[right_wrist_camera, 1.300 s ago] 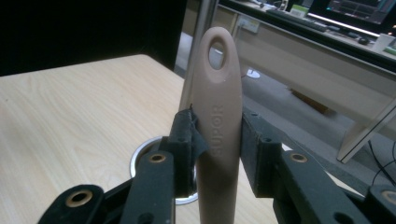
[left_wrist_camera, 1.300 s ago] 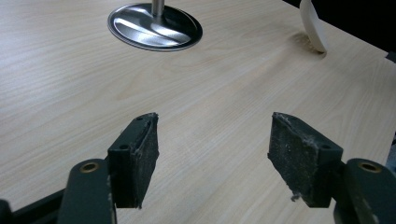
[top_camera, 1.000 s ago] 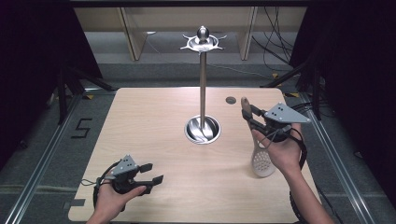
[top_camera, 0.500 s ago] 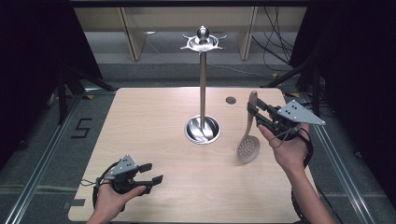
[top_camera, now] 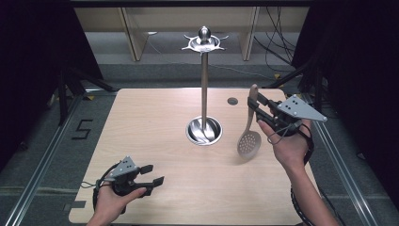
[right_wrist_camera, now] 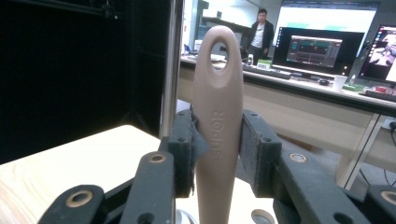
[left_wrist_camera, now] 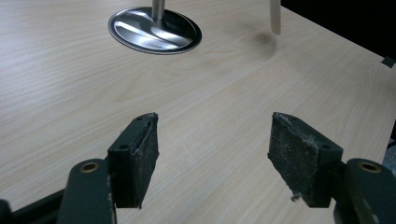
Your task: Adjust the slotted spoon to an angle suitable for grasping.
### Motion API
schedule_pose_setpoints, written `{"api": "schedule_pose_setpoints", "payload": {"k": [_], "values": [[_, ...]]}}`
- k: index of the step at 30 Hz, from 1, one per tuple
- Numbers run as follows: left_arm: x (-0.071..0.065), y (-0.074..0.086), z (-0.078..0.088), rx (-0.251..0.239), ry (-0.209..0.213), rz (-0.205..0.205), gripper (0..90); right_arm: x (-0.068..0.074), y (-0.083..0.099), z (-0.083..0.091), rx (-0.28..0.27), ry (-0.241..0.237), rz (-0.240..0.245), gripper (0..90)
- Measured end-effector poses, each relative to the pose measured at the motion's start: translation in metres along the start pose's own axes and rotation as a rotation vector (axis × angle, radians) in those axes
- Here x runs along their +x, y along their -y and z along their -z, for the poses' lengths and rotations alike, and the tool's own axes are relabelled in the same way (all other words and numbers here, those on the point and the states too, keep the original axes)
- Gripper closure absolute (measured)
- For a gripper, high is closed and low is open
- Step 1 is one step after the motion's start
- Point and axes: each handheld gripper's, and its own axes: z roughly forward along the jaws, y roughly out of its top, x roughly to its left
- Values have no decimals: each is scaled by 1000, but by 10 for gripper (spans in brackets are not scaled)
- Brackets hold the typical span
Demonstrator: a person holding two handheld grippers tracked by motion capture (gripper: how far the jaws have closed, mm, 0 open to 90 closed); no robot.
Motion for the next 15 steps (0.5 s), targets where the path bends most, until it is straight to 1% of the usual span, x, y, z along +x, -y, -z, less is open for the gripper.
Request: {"api": "schedule_pose_setpoints", "payload": {"k": [1, 3, 4, 5, 8, 9, 10, 11, 12, 15], "values": [[0, 0, -1, -6, 4, 5, 323, 1, -1, 0, 3, -2, -4, 683], [-1, 0, -1, -3, 2, 2, 322, 3, -3, -1, 3, 6, -20, 684], [-1, 0, 0, 6, -4, 1, 322, 4, -4, -2, 2, 11, -20, 683], [-1, 0, 0, 4, -2, -1, 322, 5, -6, -2, 2, 24, -23, 683], [-2, -1, 0, 4, -1, -3, 322, 8, -9, -4, 1, 34, -26, 683], [-2, -1, 0, 4, -1, -3, 322, 9, -11, -5, -8, 31, -31, 683], [-1, -1, 0, 9, -3, -4, 323, 10, -12, -6, -4, 38, -31, 683], [-1, -1, 0, 10, -3, -4, 322, 11, -14, -7, -12, 37, -29, 683], [-1, -1, 0, 9, -2, -5, 323, 12, -15, -7, -7, 36, -23, 683], [-1, -1, 0, 7, -3, -5, 323, 15, -19, -10, -17, 36, -14, 683]]}}
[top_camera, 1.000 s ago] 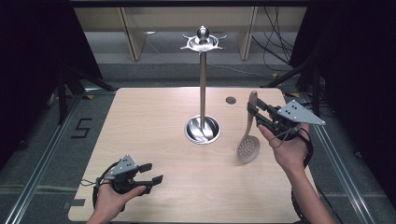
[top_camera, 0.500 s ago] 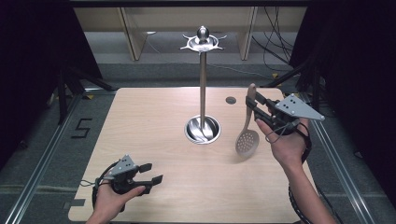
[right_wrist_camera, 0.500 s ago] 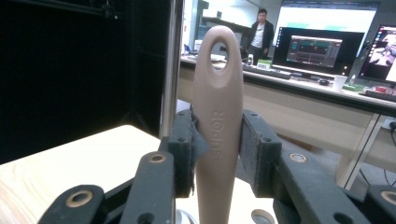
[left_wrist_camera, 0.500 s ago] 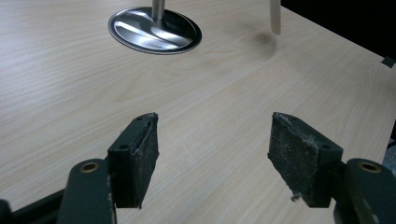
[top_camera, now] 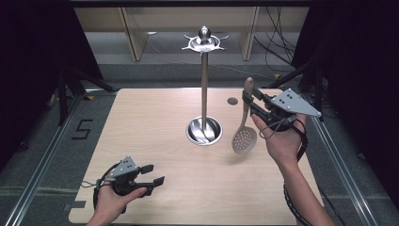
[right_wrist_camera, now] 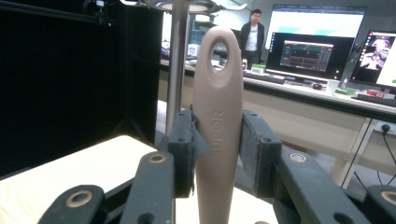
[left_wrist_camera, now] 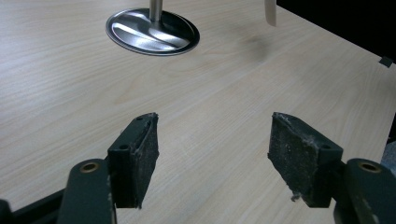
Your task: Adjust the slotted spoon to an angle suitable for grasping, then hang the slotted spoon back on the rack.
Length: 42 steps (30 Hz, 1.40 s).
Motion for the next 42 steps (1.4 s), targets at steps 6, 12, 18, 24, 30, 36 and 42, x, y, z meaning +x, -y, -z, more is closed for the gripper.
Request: {"api": "schedule_pose_setpoints", "payload": {"k": [6, 12, 18, 24, 30, 36, 42], "values": [[0, 0, 0, 1, 1, 0, 322, 4, -4, -5, -2, 17, -1, 683], [1, 0, 0, -7, 6, -1, 322, 10, -9, -9, -9, 29, -19, 683], [0, 0, -1, -7, 1, 4, 322, 14, -12, -13, -5, 19, -33, 683], [0, -1, -3, -7, 11, 0, 322, 19, -16, -18, -17, 16, -10, 683], [1, 0, -3, -6, 5, -2, 322, 24, -19, -20, -18, 6, -13, 683], [0, 0, -4, -2, 5, 7, 322, 28, -18, -21, -12, 0, -36, 683], [-1, 0, -3, -7, 4, 0, 322, 26, -18, -20, -17, 18, -16, 683]]}}
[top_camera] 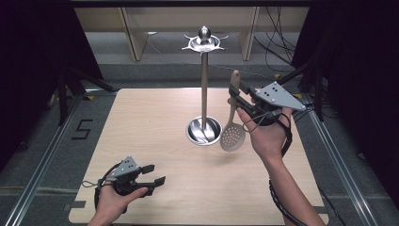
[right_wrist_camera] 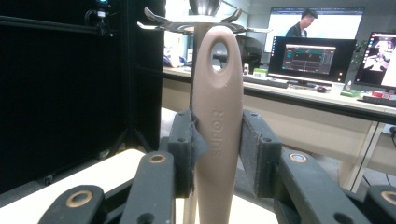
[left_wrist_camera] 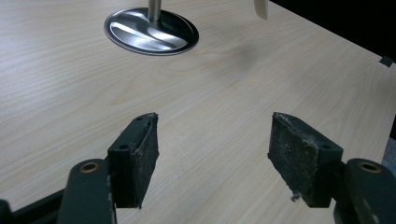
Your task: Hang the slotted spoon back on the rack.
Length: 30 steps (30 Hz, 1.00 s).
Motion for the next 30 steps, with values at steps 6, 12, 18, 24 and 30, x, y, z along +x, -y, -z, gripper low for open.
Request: {"api": "schedule_pose_setpoints", "payload": {"k": [6, 12, 18, 24, 30], "values": [[2, 0, -2, -3, 1, 12, 322, -2, -3, -1, -1, -9, -26, 683], [1, -1, -4, 8, -1, 5, 322, -3, -4, -3, -5, -9, -31, 683], [2, 0, -3, 13, -4, 3, 322, -5, -4, -3, -3, -10, -52, 682], [3, -1, -3, 11, 4, 0, 322, -7, -3, -4, -9, 15, -55, 682], [1, -1, -2, 11, 1, -12, 322, -6, -4, -5, -12, 7, -53, 683]]}}
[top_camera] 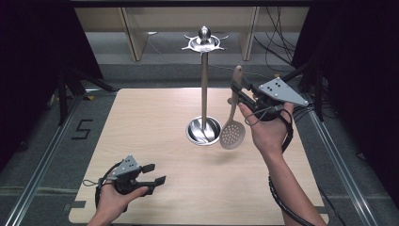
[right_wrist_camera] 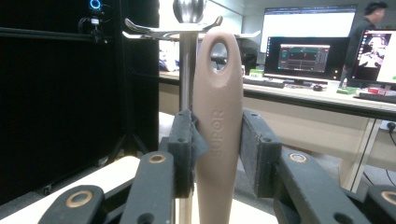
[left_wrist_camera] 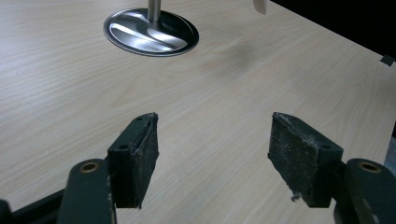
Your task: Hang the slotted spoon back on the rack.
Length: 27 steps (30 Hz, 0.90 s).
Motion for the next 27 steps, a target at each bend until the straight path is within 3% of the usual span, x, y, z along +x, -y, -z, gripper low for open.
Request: {"api": "schedule_pose_setpoints", "payload": {"k": [2, 8, 12, 27], "values": [[-1, 0, -1, -2, 3, -1, 322, -1, -1, 0, 0, 2, 12, 682], [-1, 1, 0, 1, 3, -4, 322, -1, -1, -3, 9, -2, -16, 682], [-1, 0, 0, 0, 3, -2, 322, -3, -5, -8, 16, -2, -1, 683], [0, 1, 0, -1, -4, 2, 322, -16, -17, -25, 96, -117, 35, 682]]}}
